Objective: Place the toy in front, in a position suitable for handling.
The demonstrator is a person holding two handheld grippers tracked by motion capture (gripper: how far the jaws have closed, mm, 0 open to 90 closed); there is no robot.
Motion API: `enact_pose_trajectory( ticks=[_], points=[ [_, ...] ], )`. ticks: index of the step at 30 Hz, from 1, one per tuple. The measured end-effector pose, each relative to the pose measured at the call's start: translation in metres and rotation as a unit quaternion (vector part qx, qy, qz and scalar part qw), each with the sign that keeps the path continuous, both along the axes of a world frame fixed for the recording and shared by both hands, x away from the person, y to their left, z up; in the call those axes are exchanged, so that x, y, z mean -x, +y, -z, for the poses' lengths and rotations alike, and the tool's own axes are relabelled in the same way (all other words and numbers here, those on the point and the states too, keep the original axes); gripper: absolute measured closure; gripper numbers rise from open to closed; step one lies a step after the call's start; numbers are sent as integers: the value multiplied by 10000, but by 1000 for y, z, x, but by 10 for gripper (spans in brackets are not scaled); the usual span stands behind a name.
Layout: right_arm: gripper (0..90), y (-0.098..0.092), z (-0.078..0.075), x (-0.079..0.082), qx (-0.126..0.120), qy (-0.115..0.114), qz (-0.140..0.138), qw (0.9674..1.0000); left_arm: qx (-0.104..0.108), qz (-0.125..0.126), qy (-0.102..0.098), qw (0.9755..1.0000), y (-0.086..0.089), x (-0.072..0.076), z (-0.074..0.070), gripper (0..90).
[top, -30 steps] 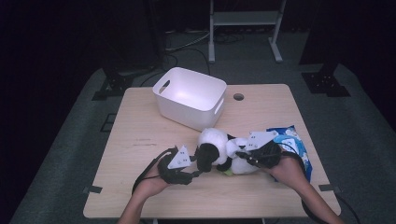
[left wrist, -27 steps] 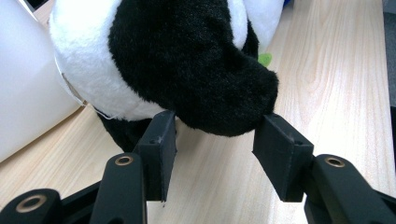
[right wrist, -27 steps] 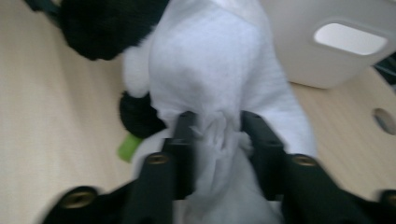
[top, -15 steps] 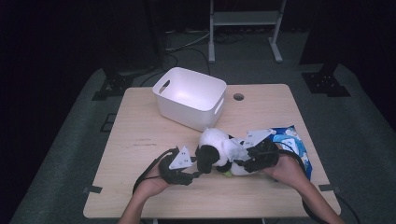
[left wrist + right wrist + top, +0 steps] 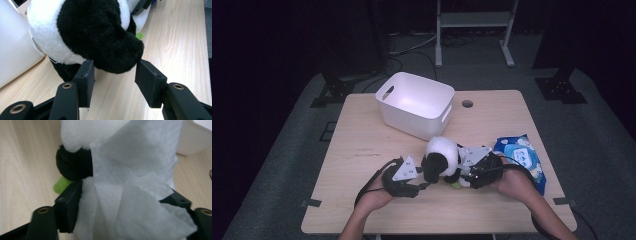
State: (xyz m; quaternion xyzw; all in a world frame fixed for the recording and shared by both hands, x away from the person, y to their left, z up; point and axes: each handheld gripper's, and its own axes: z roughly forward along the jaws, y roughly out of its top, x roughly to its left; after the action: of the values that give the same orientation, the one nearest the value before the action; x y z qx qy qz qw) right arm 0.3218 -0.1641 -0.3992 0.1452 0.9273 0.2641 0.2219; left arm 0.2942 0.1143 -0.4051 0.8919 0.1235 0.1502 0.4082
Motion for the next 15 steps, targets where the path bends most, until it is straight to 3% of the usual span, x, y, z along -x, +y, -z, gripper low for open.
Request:
enact_pose_trajectory(
  ticks=[8, 15],
  points=[
    [562, -3, -1, 1, -87, -223, 115, 9996, -83, -45, 9, 10000, 6, -2, 1, 418],
    [607, -5, -7, 4, -252, -172, 91, 9995, -162, -188, -92, 9997, 8, -3, 2, 256]
  ],
)
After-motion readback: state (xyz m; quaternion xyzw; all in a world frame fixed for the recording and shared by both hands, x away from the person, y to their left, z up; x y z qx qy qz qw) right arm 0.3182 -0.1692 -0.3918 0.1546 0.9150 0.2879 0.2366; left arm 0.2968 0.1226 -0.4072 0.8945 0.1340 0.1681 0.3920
